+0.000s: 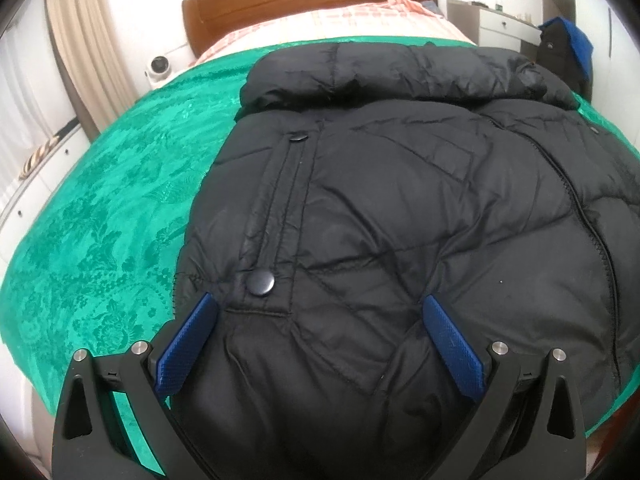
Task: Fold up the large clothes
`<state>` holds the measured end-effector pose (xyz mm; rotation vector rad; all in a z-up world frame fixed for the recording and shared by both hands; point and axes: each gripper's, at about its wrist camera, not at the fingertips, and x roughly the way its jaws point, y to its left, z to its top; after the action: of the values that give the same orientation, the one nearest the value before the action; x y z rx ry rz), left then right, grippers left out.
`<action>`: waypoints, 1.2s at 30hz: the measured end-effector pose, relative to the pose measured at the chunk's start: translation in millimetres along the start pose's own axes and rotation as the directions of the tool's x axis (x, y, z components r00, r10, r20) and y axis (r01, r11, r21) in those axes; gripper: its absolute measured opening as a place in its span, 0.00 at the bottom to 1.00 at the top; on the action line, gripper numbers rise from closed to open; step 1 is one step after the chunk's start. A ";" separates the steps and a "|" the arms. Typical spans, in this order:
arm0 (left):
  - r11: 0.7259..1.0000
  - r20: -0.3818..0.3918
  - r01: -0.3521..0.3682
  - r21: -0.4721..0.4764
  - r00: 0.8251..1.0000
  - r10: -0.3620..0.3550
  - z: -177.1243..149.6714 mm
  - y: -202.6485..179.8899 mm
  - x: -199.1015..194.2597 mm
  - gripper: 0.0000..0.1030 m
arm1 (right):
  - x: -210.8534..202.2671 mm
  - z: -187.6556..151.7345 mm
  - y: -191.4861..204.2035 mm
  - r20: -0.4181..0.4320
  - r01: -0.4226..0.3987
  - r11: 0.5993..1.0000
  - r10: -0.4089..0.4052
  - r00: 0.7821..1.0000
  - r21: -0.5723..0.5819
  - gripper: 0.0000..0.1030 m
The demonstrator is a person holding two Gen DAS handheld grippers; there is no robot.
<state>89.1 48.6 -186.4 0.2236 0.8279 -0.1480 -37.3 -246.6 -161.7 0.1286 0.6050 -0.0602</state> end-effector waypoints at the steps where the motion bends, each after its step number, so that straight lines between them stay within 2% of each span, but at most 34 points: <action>1: 1.000 0.002 0.000 -0.001 1.000 0.000 -0.3 0.0 0.0 1.00 | 0.1 0.0 -0.3 -0.001 -0.002 1.000 0.002 1.000 0.002 0.84; 36: 1.000 -0.003 -0.016 -0.009 1.000 0.016 -0.1 -0.8 -1.8 1.00 | -0.8 0.0 -0.7 -0.005 -0.008 1.000 0.008 1.000 0.004 0.84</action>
<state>87.6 47.9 -185.3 0.2223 0.8298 -0.1288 -38.0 -247.3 -161.3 0.1347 0.6094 -0.0532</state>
